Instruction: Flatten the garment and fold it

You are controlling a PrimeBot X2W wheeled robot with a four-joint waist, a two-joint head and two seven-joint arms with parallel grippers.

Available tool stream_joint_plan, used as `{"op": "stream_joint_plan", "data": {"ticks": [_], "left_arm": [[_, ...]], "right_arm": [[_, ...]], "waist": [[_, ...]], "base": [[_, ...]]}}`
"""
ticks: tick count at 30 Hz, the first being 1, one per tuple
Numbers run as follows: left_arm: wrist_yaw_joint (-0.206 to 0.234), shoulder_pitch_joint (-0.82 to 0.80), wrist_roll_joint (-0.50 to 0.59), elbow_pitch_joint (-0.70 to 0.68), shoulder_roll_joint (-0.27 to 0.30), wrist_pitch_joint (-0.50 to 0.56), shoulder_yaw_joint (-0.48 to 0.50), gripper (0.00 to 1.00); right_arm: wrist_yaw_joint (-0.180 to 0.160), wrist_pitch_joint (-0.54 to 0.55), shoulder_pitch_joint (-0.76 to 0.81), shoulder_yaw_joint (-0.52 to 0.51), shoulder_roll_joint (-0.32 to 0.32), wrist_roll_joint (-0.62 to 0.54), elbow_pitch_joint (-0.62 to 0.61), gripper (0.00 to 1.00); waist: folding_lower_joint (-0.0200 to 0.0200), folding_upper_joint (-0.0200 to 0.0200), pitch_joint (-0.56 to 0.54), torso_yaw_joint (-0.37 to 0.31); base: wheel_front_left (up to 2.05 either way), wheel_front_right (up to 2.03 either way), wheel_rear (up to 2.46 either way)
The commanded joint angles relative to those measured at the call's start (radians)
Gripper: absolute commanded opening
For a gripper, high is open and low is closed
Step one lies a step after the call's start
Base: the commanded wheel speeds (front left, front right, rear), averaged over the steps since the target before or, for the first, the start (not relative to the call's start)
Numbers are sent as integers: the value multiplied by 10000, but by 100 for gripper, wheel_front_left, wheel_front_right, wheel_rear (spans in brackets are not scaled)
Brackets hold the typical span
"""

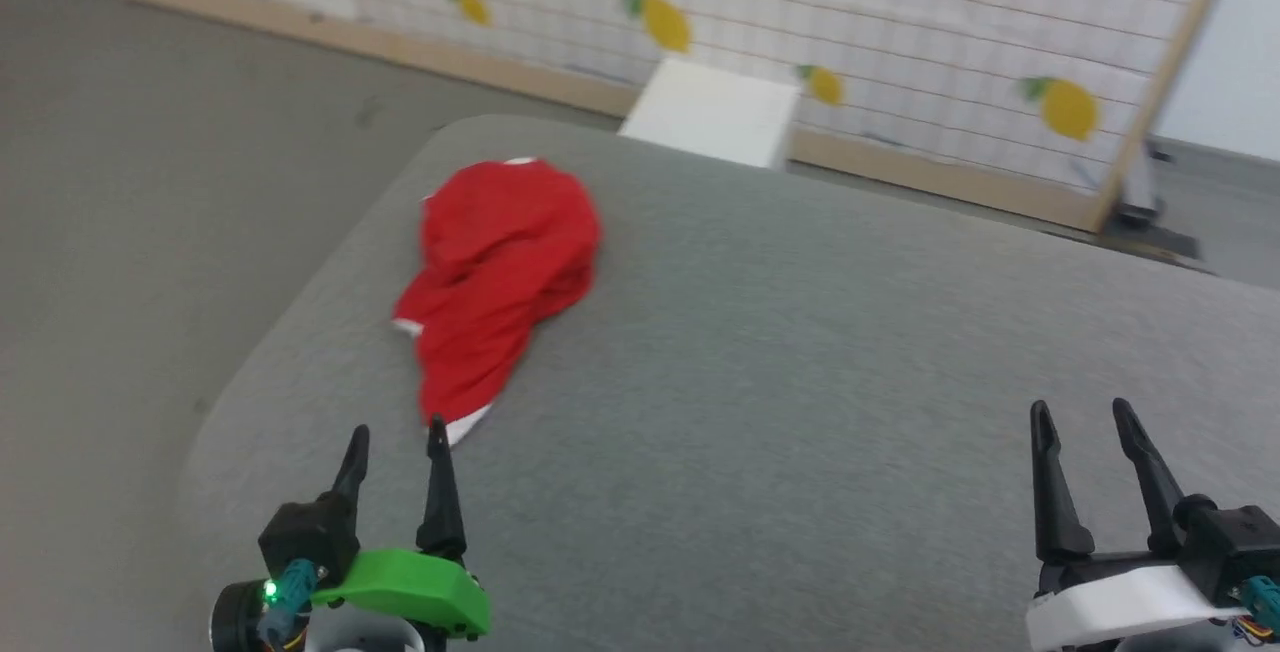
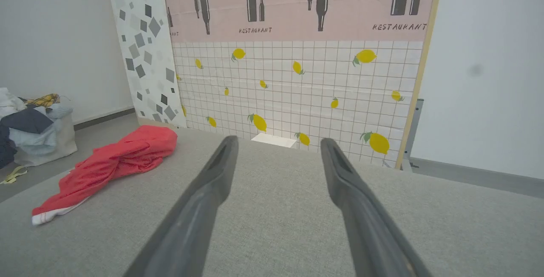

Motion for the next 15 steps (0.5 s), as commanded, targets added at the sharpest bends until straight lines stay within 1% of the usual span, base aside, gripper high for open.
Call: {"op": "stream_joint_plan", "data": {"ticks": [1,5,9,15], "left_arm": [[-3,-52,175,-12,23,-45,38,100],[-43,-23,237,-34,16,-45,139,100],[-90,-35,284,-50,6,-45,191,100],[-152,-22,345,-60,-4,-45,234,100]], "right_arm": [[-15,-57,-49,-1,17,66,-9,100],[-15,-57,-107,43,17,77,-21,100],[-15,-57,-144,93,17,45,-30,100],[-15,-57,-192,173,17,93,1,100]], "waist": [[0,0,98,1443],[0,0,132,2226],[0,0,164,2837],[0,0,146,3487]], "base": [[0,0,0],[0,0,0],[0,0,0],[0,0,0]]}}
